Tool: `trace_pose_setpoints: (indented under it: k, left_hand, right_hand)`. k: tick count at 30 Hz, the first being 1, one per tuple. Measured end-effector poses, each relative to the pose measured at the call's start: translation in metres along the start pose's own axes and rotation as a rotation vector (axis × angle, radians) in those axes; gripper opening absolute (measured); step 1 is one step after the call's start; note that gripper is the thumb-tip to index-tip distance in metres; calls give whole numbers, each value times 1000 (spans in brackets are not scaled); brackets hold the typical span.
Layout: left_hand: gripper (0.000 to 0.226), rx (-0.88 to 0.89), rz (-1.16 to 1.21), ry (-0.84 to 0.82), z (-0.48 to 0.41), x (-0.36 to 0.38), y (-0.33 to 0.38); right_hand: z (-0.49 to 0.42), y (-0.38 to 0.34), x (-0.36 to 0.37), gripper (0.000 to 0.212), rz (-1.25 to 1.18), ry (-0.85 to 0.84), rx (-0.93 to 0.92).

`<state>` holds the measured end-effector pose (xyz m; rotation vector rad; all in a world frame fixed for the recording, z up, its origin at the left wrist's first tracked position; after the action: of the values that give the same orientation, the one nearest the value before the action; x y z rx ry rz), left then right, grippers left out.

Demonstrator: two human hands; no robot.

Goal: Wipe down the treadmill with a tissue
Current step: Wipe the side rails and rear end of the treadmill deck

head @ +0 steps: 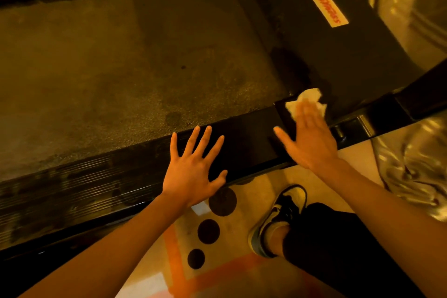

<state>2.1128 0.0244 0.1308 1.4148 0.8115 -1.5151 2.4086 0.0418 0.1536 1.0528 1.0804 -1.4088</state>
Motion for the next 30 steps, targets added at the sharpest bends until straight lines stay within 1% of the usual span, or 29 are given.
trace_pose_setpoints:
  k: [2, 3, 6, 7, 9, 11, 12, 14, 16, 18, 21, 23, 26, 28, 30]
  left_hand:
    - [81, 0, -2, 7, -2, 1, 0]
    - [81, 3, -2, -2, -1, 1, 0]
    - [81, -6, 1, 7, 0, 1, -1]
    - [81, -2, 2, 2, -1, 0, 0]
    - [81, -1, 0, 2, -1, -1, 0]
    - [81, -12, 0, -1, -1, -1, 0]
    - [81, -12, -3, -6, -1, -1, 0]
    - [81, -10, 4, -2, 0, -1, 0]
    - [81, -8, -1, 7, 0, -2, 0]
    - [81, -9, -2, 6, 0, -1, 0]
    - [81, -11, 6, 19, 0, -2, 1]
    - [81, -6, 3, 19, 0, -2, 2]
    - [81, -5, 12, 33, 0, -3, 2]
    - [81, -3, 12, 32, 0, -4, 2]
    - [81, -6, 9, 31, 0, -4, 2]
  right_hand:
    - [0, 22, -10, 123, -55, 13, 123]
    - [8, 16, -10, 124, -73, 6, 147]
    - [46, -19, 12, 119, -72, 16, 135]
    - [55, -21, 15, 117, -59, 13, 123]
    - [52, -2, 11, 116, 2, 40, 133]
    - [38, 26, -1, 117, 32, 62, 228]
    - [35, 25, -3, 118, 8, 47, 252]
    - [45, -5, 8, 119, -74, 45, 222]
    - [60, -26, 22, 117, -53, 43, 141]
    - [61, -6, 18, 112, 25, 50, 111]
    - [53, 57, -5, 106, 158, 125, 197]
    - [55, 74, -9, 100, 194, 144, 237]
    - [59, 52, 4, 97, 83, 189, 284]
    - [60, 16, 18, 97, -42, 189, 251]
    - [65, -11, 29, 97, -116, 175, 214]
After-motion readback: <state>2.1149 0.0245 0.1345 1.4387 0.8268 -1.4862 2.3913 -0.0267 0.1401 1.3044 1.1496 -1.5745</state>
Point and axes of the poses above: each hand's wrist, its own z-axis away from the middle knuckle, its own x-axis out of the palm, y = z × x, the point moved 6 cm from there along -z, towards the middle knuckle, and after that the axes turned 7 degrees about -x, right-handed, at the moved point
